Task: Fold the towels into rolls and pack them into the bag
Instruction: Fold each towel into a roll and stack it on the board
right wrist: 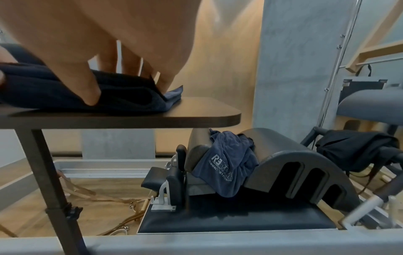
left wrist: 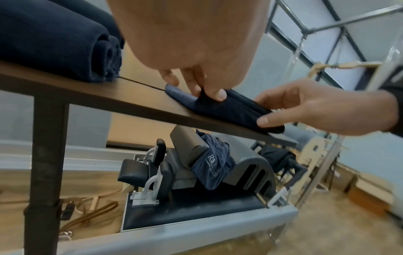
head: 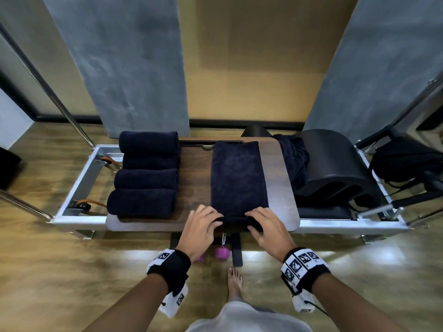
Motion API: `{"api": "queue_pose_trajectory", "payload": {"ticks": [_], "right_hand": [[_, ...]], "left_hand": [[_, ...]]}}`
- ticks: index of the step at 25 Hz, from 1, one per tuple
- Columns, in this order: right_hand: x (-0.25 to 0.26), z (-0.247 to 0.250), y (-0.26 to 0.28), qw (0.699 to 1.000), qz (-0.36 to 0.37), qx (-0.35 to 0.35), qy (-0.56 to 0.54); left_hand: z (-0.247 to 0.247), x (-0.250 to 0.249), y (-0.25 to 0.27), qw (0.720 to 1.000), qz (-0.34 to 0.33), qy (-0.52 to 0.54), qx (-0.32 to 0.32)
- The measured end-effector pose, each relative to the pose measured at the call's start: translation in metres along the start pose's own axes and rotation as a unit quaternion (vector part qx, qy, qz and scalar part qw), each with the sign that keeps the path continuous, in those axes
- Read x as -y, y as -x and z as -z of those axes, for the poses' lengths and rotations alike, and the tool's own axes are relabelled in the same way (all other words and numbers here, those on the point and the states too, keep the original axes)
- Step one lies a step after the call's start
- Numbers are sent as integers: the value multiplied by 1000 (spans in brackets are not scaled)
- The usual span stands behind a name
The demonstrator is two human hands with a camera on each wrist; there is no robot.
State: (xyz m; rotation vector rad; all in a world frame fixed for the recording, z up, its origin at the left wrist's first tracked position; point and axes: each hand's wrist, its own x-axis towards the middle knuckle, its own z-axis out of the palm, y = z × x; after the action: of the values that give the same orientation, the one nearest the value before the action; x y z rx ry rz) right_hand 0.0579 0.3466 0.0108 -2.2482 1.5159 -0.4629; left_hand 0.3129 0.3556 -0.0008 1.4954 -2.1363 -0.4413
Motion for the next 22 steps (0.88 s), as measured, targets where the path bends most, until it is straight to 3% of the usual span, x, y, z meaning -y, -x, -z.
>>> {"api": "queue_pose_trajectory", "payload": {"ticks": [3, 6, 10, 13, 17, 22], "right_hand": [[3, 2, 1, 999, -22, 22, -6], [3, 4, -3, 1000, 5, 4, 2], [-6, 7, -15, 999, 21, -34, -3], [-11, 4, -22, 999, -21, -28, 27], [-19, 11, -33, 994, -97, -29, -47], [-13, 5, -19, 990, 43, -55, 125]], "left_hand": [[-1, 3, -7, 990, 109, 90, -7], [-2, 7, -16, 972, 198, 125, 4], [-3, 6, -26, 967, 229, 108, 8], [-3, 4, -33, 958, 264, 116, 12], [0, 0, -43, 938, 322, 129, 28], [3, -2, -57, 916, 374, 134, 53]]}}
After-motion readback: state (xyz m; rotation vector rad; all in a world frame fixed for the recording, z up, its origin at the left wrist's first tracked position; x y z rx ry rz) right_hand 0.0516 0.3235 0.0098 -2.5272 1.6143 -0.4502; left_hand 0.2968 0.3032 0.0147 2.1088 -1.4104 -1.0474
